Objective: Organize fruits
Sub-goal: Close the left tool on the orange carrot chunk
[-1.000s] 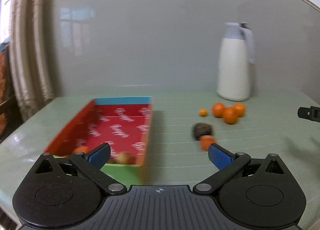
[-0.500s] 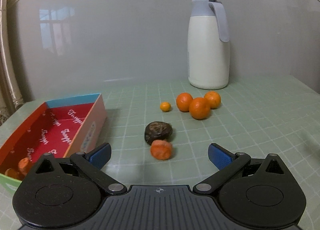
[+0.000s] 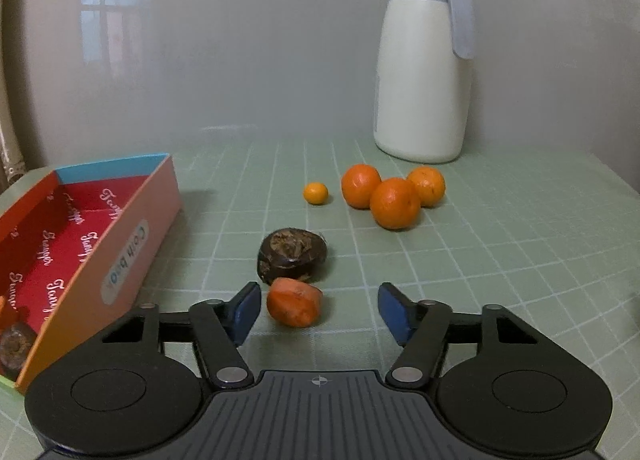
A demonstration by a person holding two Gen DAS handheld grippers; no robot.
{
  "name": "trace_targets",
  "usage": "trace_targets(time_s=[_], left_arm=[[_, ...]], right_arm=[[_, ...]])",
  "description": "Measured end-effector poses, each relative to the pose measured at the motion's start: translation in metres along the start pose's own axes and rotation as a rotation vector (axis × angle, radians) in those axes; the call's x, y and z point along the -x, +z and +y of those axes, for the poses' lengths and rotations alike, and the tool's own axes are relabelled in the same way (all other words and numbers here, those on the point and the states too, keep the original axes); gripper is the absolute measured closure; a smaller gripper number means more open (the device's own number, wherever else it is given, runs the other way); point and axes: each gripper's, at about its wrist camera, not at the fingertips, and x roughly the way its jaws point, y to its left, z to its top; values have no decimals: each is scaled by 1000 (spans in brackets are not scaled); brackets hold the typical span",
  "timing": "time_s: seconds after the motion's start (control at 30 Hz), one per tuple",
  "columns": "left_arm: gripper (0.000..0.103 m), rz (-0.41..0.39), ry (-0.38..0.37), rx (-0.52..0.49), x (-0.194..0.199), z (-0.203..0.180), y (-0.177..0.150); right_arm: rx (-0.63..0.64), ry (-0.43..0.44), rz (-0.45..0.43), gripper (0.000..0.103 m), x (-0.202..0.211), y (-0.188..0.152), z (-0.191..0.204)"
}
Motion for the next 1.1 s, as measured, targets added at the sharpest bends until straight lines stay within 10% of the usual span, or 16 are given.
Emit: trace_targets(time_s=[0.27, 1.1], left_arm=[[72, 37, -13, 32, -9, 5, -2], [72, -76, 55, 74, 43, 73, 15]], right_arm=[[0, 19, 2, 2, -1, 0, 0], [40, 82, 20, 2, -3, -1, 28]])
